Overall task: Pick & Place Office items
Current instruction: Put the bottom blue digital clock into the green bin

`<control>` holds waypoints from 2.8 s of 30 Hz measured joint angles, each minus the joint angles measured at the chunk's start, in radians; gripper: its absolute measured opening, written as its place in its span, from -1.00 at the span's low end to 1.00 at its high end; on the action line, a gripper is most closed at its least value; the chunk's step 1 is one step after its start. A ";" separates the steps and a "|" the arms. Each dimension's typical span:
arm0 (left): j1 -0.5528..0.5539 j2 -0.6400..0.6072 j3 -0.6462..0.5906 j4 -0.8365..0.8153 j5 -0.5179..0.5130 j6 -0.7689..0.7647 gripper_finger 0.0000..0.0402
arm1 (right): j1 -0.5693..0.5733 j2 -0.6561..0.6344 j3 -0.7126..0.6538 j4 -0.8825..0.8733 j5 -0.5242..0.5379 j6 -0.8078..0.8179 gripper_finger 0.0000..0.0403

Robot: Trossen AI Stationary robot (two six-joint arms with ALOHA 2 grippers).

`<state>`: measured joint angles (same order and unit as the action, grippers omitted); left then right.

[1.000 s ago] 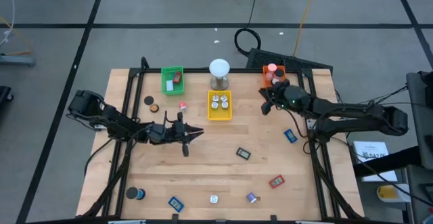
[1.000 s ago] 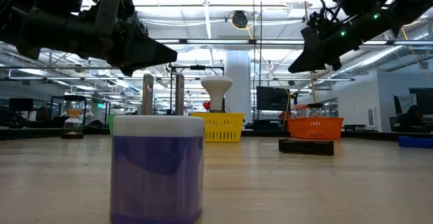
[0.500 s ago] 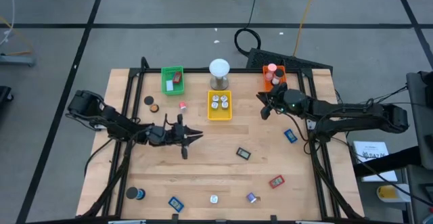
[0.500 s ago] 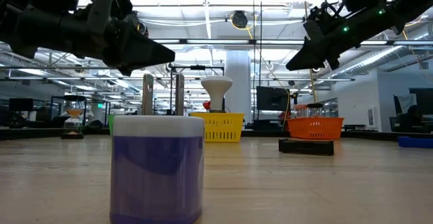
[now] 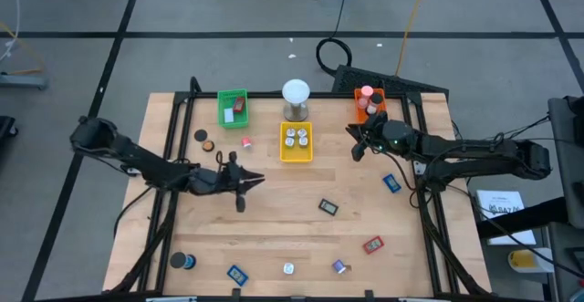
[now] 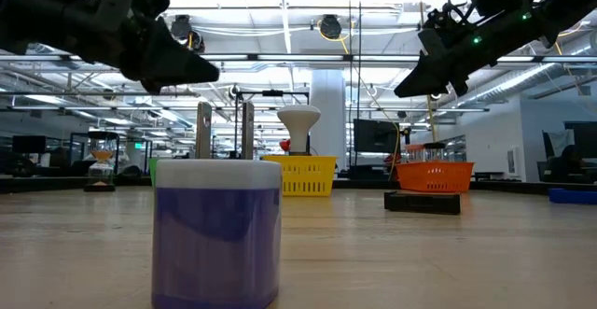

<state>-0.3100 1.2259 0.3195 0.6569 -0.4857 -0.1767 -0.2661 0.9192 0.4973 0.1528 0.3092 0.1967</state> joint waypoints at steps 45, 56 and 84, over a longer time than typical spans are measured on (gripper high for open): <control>-0.396 0.319 0.714 -1.356 0.219 -0.386 -0.73 | 0.000 0.000 0.000 0.000 0.000 0.000 -0.73; -0.459 0.436 0.847 -1.357 0.224 -0.414 -0.17 | 0.000 0.000 0.000 0.000 0.000 0.000 -0.74; -0.554 0.621 0.851 -1.143 0.347 -0.445 0.53 | 0.000 0.000 0.000 0.000 -0.001 0.000 -0.73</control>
<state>-0.8644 1.8465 1.1706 -0.4862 -0.1391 -0.6220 -0.2665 0.9192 0.4973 0.1528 0.3084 0.1967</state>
